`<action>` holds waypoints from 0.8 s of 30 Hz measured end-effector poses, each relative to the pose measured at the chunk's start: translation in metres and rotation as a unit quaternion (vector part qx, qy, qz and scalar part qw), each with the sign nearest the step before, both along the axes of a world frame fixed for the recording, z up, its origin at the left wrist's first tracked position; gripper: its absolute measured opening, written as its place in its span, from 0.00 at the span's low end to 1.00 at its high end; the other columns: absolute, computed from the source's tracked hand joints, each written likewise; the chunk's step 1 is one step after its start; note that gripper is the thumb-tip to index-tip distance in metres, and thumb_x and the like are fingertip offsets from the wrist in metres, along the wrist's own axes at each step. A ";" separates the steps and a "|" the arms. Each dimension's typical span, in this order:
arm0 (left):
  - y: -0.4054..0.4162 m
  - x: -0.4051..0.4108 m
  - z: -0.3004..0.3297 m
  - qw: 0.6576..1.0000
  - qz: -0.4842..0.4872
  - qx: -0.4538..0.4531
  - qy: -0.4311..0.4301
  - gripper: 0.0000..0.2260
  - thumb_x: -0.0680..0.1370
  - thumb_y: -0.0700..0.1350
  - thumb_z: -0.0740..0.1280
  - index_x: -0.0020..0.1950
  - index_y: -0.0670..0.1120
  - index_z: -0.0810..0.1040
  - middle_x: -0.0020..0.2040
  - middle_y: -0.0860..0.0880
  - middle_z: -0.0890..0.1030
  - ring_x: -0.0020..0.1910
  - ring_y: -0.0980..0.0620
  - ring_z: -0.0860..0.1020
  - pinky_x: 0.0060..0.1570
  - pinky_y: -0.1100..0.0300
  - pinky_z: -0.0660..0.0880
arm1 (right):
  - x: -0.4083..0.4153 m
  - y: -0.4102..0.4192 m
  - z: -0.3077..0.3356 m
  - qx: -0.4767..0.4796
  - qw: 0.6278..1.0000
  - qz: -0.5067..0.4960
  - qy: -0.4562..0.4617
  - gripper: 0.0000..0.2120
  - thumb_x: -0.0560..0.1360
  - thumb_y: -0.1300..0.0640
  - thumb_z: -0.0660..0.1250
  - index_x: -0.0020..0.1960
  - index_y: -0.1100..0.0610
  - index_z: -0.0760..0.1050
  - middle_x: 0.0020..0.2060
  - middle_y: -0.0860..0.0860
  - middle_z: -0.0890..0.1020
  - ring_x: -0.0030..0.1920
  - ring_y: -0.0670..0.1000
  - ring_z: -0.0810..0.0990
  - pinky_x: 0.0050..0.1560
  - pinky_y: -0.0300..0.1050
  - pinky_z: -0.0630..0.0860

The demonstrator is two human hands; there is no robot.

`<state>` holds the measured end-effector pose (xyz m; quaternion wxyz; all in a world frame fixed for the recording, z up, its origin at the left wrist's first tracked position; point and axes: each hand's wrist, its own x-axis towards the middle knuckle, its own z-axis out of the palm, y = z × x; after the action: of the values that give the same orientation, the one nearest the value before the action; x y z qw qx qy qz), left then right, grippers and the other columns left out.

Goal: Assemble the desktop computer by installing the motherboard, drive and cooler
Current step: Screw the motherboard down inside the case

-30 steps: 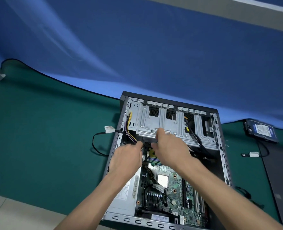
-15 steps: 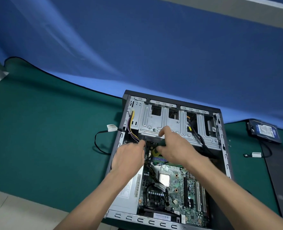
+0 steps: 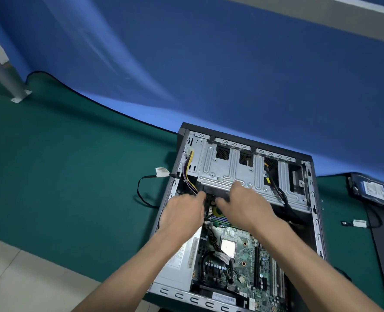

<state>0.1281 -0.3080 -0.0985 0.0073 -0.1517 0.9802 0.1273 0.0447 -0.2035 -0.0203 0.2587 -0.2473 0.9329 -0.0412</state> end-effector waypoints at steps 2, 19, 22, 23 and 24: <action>-0.001 0.000 -0.001 1.000 0.002 -0.001 -0.001 0.10 0.80 0.45 0.53 0.56 0.48 0.71 0.41 0.48 0.80 0.38 0.46 0.76 0.37 0.55 0.66 | -0.001 -0.001 0.001 -0.024 0.997 0.005 -0.066 0.16 0.78 0.49 0.61 0.60 0.56 0.64 0.50 0.54 0.77 0.47 0.56 0.77 0.44 0.48 0.73; -0.001 0.000 -0.002 1.000 0.008 -0.010 -0.011 0.10 0.80 0.44 0.53 0.55 0.47 0.72 0.40 0.48 0.80 0.35 0.47 0.73 0.37 0.56 0.66 | -0.005 -0.020 0.008 0.069 0.996 0.048 0.028 0.12 0.80 0.51 0.58 0.51 0.59 0.73 0.46 0.56 0.80 0.47 0.58 0.79 0.40 0.44 0.69; -0.001 0.001 -0.002 1.000 0.012 -0.005 -0.016 0.10 0.80 0.44 0.52 0.55 0.47 0.72 0.39 0.48 0.80 0.34 0.47 0.71 0.38 0.55 0.69 | -0.012 -0.011 0.011 0.139 0.984 0.099 -0.042 0.10 0.77 0.50 0.62 0.45 0.57 0.73 0.35 0.49 0.77 0.35 0.52 0.80 0.36 0.41 0.71; -0.001 0.001 -0.001 1.000 0.011 -0.004 -0.014 0.11 0.80 0.44 0.52 0.55 0.48 0.72 0.39 0.48 0.80 0.34 0.48 0.71 0.38 0.55 0.69 | -0.010 -0.005 0.009 0.167 0.977 0.118 -0.052 0.08 0.77 0.53 0.62 0.44 0.57 0.72 0.34 0.48 0.76 0.33 0.51 0.79 0.33 0.40 0.70; -0.001 0.001 -0.002 1.000 0.010 -0.003 -0.012 0.11 0.80 0.44 0.52 0.56 0.48 0.72 0.38 0.49 0.80 0.34 0.48 0.71 0.38 0.55 0.70 | -0.006 0.002 0.005 0.192 0.971 0.132 -0.056 0.07 0.77 0.55 0.61 0.43 0.56 0.71 0.35 0.48 0.75 0.33 0.50 0.77 0.33 0.40 0.70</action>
<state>0.1288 -0.3093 -0.1004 0.0171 -0.1625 0.9789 0.1228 0.0382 -0.2013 -0.0157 0.3562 -0.3110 0.8666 0.1597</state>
